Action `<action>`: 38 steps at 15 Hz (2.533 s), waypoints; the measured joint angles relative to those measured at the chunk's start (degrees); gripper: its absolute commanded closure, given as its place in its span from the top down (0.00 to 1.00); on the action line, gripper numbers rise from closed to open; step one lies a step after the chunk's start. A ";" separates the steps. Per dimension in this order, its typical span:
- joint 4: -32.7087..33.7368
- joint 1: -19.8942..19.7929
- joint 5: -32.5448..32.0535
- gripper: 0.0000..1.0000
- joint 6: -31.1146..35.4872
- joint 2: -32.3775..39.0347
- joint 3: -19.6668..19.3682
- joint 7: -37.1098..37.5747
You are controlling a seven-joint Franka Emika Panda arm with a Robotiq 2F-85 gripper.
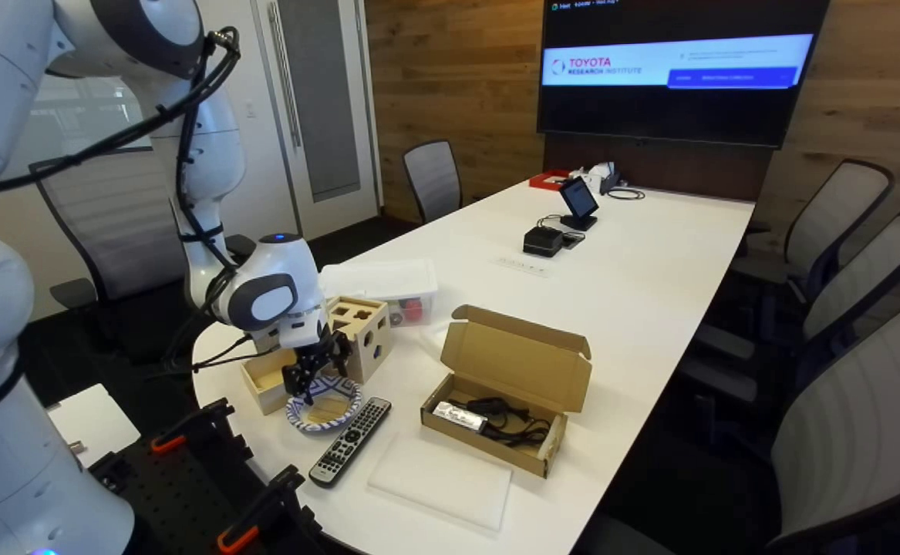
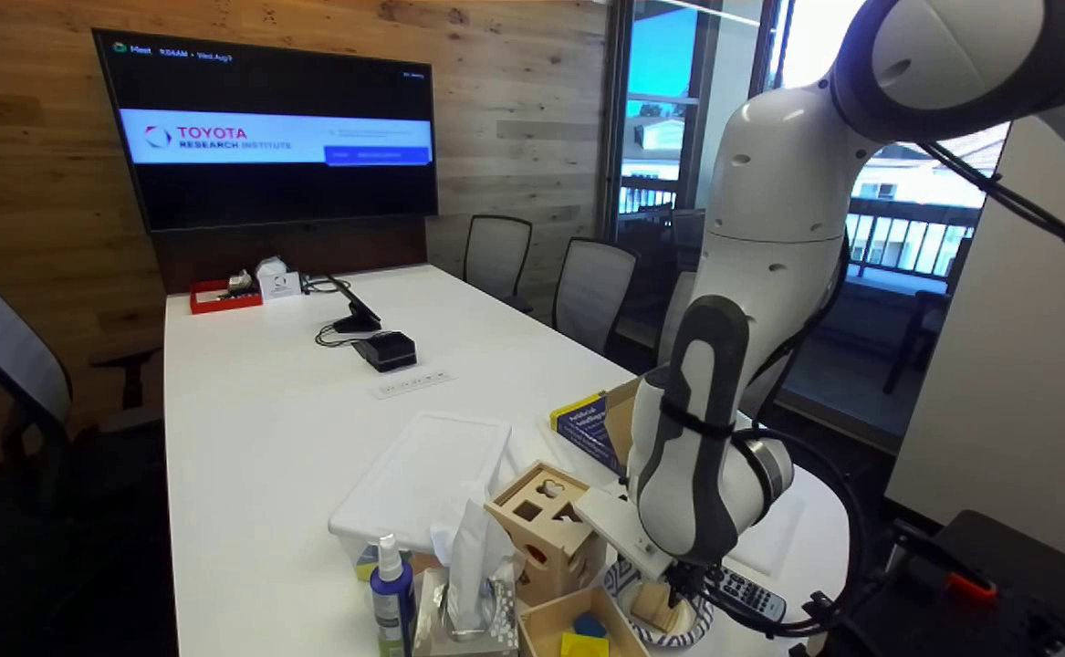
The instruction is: Remove the yellow object from the bowl and put it inside the box
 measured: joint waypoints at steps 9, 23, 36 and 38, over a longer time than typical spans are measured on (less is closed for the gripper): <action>0.39 -8.05 0.09 1.00 1.56 2.74 4.80 -5.76; 3.79 -18.56 0.07 1.00 6.23 7.75 11.66 -17.63; 3.85 -22.39 0.07 0.49 6.27 7.87 14.02 -21.60; 3.84 -22.40 0.10 0.49 6.27 7.66 13.99 -22.32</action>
